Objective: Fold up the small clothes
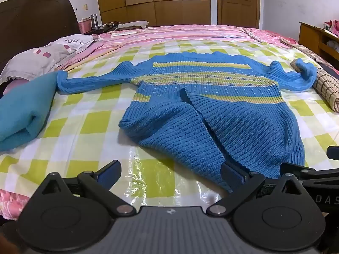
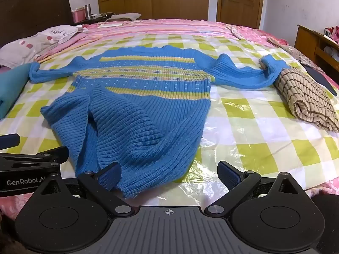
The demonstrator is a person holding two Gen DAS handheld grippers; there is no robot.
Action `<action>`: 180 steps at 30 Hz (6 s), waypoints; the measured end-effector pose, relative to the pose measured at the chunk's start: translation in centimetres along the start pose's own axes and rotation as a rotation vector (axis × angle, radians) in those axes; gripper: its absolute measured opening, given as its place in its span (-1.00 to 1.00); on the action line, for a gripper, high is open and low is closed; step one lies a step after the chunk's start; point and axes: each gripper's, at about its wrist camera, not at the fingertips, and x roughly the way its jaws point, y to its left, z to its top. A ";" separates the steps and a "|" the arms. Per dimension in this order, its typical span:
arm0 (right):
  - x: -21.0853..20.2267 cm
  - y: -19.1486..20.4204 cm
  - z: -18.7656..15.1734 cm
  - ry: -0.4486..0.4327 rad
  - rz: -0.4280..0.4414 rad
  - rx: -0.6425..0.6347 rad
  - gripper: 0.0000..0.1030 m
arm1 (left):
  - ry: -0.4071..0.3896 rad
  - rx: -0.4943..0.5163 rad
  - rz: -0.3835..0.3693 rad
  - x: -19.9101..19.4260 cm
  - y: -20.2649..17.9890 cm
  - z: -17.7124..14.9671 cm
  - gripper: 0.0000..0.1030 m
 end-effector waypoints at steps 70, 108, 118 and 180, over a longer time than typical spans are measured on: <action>-0.8 0.4 -0.3 -0.014 0.039 0.001 0.91 | 0.051 -0.118 -0.003 -1.2 1.2 -1.7 0.98; 0.8 -0.4 3.9 -0.102 0.085 0.017 0.79 | -0.043 -0.024 0.024 1.3 0.1 3.9 0.98; 3.1 -3.1 4.6 -0.053 0.090 0.111 0.61 | -0.014 0.078 -0.004 3.7 -1.4 4.4 0.98; 14.9 -31.6 19.7 -0.064 -0.105 0.779 -0.03 | -0.182 0.177 -0.138 6.1 -5.7 12.1 0.99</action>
